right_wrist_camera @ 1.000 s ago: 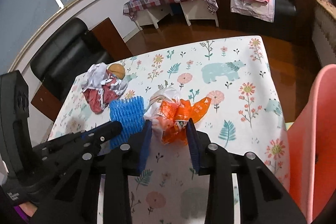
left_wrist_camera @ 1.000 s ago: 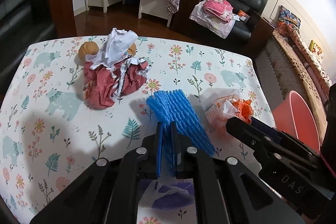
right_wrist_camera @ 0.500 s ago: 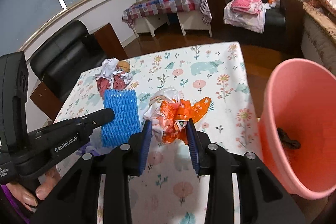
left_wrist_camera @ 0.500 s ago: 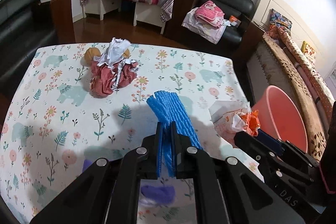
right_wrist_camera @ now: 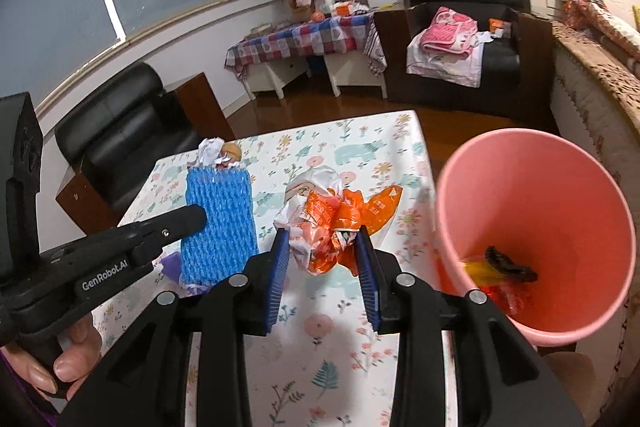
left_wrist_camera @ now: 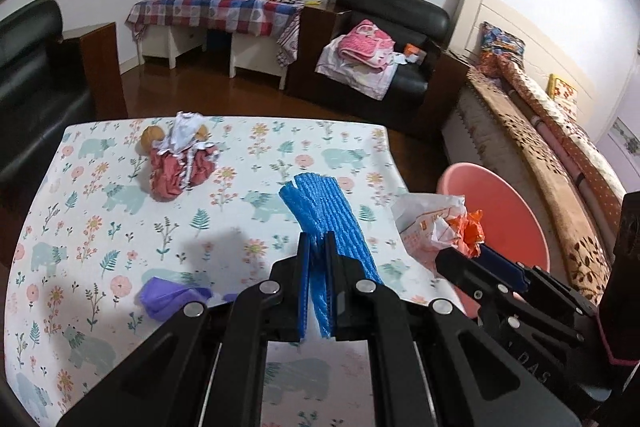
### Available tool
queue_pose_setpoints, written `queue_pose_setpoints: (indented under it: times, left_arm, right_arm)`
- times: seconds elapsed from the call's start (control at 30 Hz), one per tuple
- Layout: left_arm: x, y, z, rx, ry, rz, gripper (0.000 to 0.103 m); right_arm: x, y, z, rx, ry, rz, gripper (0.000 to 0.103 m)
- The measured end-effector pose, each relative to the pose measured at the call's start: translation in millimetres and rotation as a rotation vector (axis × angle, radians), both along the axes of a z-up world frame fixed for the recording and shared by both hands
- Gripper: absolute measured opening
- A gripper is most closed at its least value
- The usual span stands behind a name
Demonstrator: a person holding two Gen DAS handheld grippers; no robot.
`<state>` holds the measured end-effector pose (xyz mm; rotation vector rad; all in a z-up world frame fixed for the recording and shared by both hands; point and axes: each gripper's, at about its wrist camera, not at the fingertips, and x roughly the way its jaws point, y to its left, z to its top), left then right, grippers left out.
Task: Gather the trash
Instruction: 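Carry both items over the pink bucket and open both grippers to drop them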
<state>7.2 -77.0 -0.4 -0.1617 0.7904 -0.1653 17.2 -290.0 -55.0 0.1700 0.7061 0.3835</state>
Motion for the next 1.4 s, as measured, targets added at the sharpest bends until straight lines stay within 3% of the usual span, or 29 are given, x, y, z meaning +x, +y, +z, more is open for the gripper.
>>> queue_pose_setpoints:
  times: [0.77, 1.4]
  left_arm:
    - [0, -110, 13, 0.066, -0.037, -0.197, 0.006]
    - [21, -168, -2, 0.129, -0.016, -0.288, 0.007]
  right_arm:
    - [-28, -105, -6, 0.032, 0.007, -0.237, 0.034]
    - [-23, -140, -20, 0.058, 0.038, -0.298, 0.034]
